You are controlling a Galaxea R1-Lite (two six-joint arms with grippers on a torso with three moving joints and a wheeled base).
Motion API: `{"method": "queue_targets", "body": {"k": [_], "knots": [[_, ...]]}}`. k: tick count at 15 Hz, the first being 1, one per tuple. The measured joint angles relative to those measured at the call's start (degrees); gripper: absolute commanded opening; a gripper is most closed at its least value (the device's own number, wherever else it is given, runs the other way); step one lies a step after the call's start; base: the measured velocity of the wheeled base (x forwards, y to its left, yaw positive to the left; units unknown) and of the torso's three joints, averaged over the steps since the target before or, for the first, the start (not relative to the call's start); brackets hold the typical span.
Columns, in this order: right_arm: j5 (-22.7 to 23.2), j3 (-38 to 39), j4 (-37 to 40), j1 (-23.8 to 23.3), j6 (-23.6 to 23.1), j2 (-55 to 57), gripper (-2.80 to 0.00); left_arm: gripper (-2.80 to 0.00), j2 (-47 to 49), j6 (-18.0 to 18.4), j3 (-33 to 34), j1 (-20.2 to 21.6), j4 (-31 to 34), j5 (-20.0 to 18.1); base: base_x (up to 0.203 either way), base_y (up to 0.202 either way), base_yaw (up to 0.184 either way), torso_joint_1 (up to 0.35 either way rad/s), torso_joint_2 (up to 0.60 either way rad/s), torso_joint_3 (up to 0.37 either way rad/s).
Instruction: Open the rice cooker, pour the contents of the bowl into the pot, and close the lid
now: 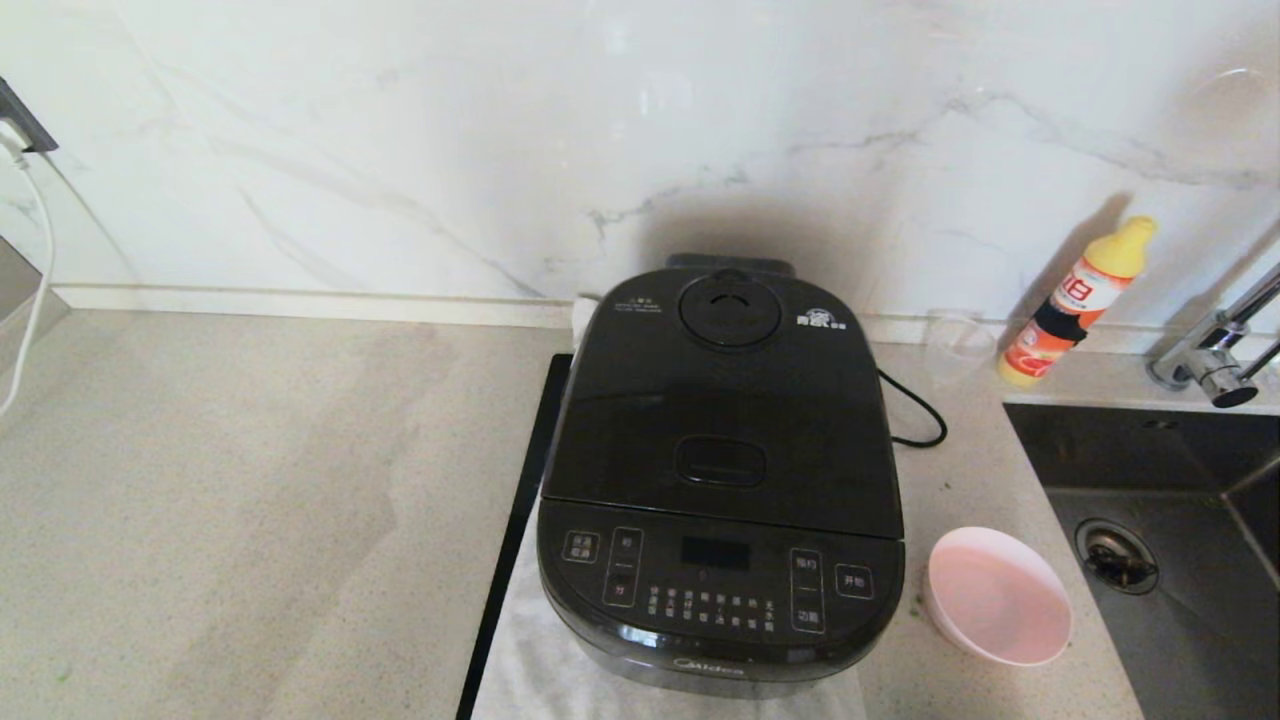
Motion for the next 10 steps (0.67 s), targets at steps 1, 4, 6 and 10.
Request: {"method": "queue_targets", "body": {"k": [1,4,6,10], "knots": [[-1.5,4.7,0.1,-0.9,-0.5,-4.3,-2.8,-2.8,0.0,0.0,0.0,0.0,0.0,0.0,0.0,0.0,0.0,0.0,0.0,0.0],[-7.8,16.3,-0.2,-0.4,-2.6,-14.3,-2.8,-2.8,0.0,0.0,0.0,0.0,0.0,0.0,0.0,0.0,0.0,0.0,0.0,0.0],[-8.0,22.1,-0.2,0.3,-4.5,-20.7,-2.8,-2.8,0.0,0.0,0.0,0.0,0.0,0.0,0.0,0.0,0.0,0.0,0.0,0.0],[-1.7,33.0,-3.9,0.5,-3.0,-28.4,-2.8,-2.8,0.0,0.0,0.0,0.0,0.0,0.0,0.0,0.0,0.0,0.0,0.0,0.0]]}}
